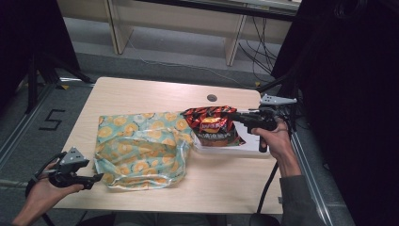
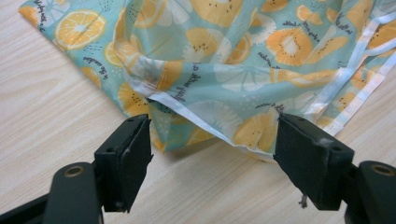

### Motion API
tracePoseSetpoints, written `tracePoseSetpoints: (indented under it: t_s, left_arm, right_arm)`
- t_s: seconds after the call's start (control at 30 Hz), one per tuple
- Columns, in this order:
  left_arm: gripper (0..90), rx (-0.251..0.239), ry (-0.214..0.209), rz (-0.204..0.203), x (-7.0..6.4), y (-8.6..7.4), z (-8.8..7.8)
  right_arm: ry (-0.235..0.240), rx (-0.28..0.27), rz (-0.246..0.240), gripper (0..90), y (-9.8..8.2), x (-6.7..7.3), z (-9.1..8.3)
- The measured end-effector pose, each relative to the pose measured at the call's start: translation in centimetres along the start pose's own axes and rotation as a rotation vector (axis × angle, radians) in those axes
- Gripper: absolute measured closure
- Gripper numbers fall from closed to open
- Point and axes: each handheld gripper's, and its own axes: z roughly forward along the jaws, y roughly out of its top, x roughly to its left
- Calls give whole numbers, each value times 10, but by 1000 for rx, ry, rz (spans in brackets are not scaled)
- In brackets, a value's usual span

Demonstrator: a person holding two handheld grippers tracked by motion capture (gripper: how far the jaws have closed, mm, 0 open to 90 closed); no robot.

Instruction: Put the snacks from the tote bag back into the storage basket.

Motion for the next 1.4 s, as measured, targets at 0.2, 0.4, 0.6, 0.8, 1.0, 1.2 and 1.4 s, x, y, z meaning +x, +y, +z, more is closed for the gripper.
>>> tracePoseSetpoints:
  t_s: [0.2, 0.4, 0.6, 0.8, 1.0, 1.2, 1.4]
  left_arm:
    - [263, -2, -8, -10, -1, 0, 1]
    - [263, -20, 2, -24, -3, 0, 3]
    - [263, -3, -5, -9, -1, 0, 1]
    - [263, 7, -5, 9, 0, 1, 1]
    - [263, 5, -8, -1, 0, 0, 1]
    - [266, -4, -5, -3, -1, 0, 2]
    - [264, 0, 0, 16, 0, 1, 2]
  right_arm:
    - [-28, -28, 82, 900, -16, -20, -4]
    - [-91, -24, 156, 900, -24, -38, -18]
    - [-131, -16, 207, 894, -32, -59, -26]
    - [-138, 2, 207, 875, -31, -69, -26]
    - [-189, 33, 200, 828, -28, -73, -20]
    - [-252, 44, 197, 834, -27, -76, -9]
    - [-301, 30, 215, 861, -27, -82, -1]
